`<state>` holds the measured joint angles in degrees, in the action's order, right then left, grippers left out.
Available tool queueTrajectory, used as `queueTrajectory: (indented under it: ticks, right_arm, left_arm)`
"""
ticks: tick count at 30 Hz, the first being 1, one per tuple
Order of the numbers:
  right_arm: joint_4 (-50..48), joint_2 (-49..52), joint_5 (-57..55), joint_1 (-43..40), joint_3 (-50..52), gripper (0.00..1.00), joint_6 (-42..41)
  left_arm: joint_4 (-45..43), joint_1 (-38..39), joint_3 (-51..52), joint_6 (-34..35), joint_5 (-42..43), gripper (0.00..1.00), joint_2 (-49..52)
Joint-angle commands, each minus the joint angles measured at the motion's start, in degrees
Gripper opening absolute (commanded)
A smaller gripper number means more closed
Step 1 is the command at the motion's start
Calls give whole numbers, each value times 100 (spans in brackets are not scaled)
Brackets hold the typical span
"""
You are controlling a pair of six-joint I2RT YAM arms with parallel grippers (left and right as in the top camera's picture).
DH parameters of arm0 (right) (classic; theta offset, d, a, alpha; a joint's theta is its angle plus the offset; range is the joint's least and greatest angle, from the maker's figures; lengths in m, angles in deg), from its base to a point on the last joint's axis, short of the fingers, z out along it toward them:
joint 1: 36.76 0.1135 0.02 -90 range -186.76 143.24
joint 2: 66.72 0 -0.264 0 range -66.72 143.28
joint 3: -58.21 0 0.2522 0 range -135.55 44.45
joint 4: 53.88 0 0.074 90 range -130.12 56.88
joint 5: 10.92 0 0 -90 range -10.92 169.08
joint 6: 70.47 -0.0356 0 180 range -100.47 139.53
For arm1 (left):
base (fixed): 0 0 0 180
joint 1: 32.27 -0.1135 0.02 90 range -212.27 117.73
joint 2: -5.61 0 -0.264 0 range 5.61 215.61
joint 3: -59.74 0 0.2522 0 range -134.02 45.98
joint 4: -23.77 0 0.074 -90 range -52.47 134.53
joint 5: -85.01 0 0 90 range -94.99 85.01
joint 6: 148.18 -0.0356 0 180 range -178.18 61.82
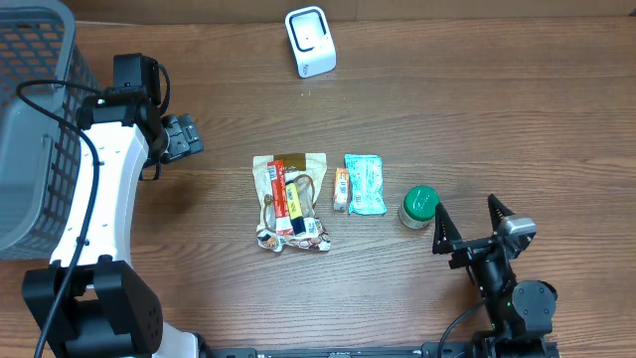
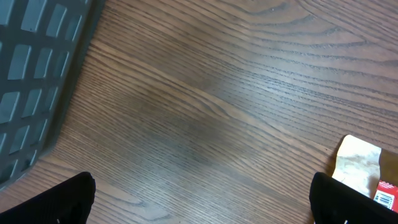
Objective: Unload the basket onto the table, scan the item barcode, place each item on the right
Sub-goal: 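Raise the right gripper and move it over the green-lidded jar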
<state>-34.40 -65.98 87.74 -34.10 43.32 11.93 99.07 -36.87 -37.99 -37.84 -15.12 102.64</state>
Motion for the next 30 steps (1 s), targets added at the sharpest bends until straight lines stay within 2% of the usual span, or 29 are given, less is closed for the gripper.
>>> queueTrajectory:
  ticks: [1,9,13,19,26,30]
  right_arm:
    - [164,-57,138,-15,-466,100,-289]
    - [1764,162,-376,-15,-2485,100,-81]
    - [2597,918,-437,-15,-3926,100,55]
    - [4291,2754,-422,-15,-6297,100,28]
    - [7197,5394,-372,-15,-9291,100,15]
    - [8432,6629,-365,-15,-10323,100,13]
  left_arm:
    - [-11,7,-83,-107,-37,100,-79]
    - [-11,7,-83,-107,-37,100,-79]
    - [-9,7,-83,-107,-37,100,-79]
    - [-11,7,-83,-107,-35,100,-79]
    - [-9,11,-83,-107,-37,100,-79]
    - [-9,11,-83,-107,-37,100,-79]
